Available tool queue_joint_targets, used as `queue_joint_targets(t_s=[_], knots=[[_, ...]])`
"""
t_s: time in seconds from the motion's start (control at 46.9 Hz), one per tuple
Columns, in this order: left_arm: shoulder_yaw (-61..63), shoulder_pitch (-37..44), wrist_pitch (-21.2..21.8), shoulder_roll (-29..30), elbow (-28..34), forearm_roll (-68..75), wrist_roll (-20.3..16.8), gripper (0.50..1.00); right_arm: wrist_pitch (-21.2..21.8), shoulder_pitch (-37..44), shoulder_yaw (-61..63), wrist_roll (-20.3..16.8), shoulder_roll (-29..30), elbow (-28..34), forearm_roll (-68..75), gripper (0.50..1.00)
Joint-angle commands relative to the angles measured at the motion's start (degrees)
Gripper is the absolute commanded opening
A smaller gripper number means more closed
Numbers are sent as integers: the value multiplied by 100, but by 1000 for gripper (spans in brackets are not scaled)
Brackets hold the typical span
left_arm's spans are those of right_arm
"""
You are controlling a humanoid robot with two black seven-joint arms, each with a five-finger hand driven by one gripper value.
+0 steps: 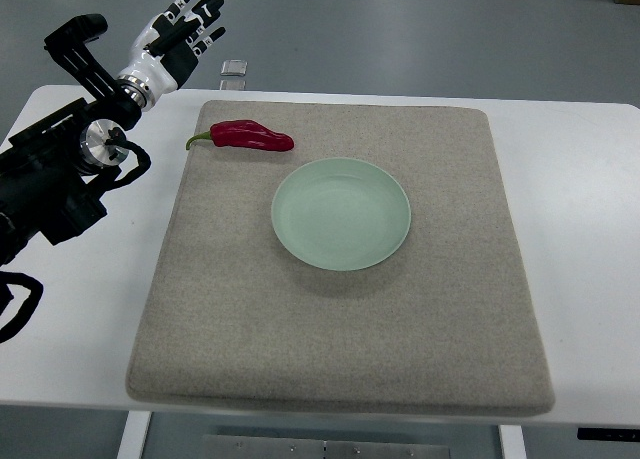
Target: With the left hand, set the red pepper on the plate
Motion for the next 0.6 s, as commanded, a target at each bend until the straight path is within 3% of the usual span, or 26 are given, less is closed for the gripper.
queue_joint_targets(t_s=[0.0,0.576], knots=[[0,-13,9,89,-52,212,-1,947,0,0,0,0,0,0,0,932],[17,-92,0,414,-869,3050,43,939,0,0,0,0,0,0,0,932]])
